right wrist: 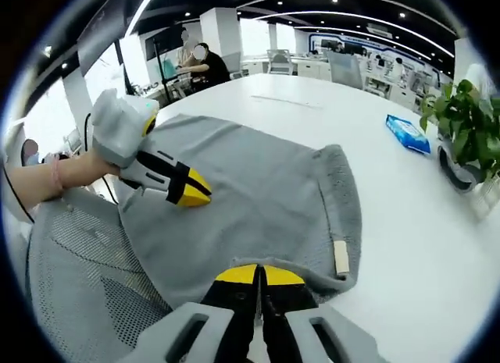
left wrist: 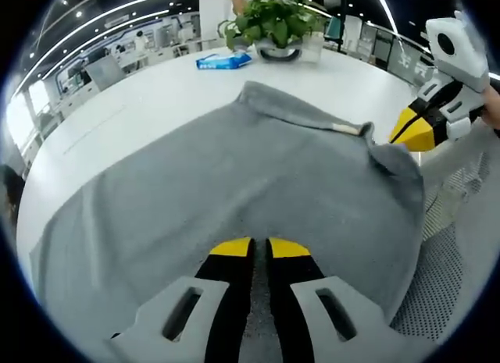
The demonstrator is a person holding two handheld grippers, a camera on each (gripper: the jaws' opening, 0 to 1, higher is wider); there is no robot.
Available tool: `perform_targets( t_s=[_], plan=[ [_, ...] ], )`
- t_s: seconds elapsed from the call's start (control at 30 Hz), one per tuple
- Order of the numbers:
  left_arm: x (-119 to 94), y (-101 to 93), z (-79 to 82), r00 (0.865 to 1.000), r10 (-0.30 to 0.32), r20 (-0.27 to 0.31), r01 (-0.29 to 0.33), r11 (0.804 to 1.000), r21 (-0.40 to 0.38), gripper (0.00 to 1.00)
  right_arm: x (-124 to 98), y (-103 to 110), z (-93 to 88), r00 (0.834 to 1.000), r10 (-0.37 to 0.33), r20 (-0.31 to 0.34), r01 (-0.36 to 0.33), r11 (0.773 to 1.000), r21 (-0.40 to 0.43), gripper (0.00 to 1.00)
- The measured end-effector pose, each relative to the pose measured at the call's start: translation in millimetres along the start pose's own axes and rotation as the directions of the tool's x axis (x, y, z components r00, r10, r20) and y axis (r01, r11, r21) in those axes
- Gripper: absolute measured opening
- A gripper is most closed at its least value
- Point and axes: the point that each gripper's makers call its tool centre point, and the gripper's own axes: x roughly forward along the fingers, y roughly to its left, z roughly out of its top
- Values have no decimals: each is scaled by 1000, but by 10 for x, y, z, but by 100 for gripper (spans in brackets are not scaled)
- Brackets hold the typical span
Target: Open the folded towel by lifting each exposed corner and separating the folded layers until the towel lies flat within the target outline without major curled edges
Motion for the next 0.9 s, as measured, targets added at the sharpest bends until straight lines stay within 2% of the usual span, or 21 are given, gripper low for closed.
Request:
perform_targets(
  t_s=[0.23, 0.6, 0.73, 0.77, 0.8, 0.9],
  plan=[
    [0, -4, 4, 1000, 1, -2, -1, 1000, 7, 6, -246, -81, -51, 998, -55, -16, 56, 996, 70, 0],
    [0, -7, 4, 1000, 2, -2, -2, 1000, 9, 5, -489, -237, -379, 985, -129, -110, 140, 986, 92, 0],
    [-1, -7, 4, 1000, 3, -1, -3, 1000, 10, 5, -540, -296, -546, 976, -140, -167, 160, 981, 111, 0],
    [-2, -6, 4, 1000, 3, 0, -3, 1000, 9, 5, -570, -324, -634, 967, -144, -210, 173, 977, 126, 0],
    [-2, -5, 4, 1000, 3, 0, -3, 1000, 9, 5, -577, -356, -673, 963, -149, -225, 181, 974, 133, 0],
    [-3, -2, 5, 1000, 3, 0, -3, 1000, 9, 5, -564, -359, -757, 959, -123, -257, 167, 973, 157, 0]
  ],
)
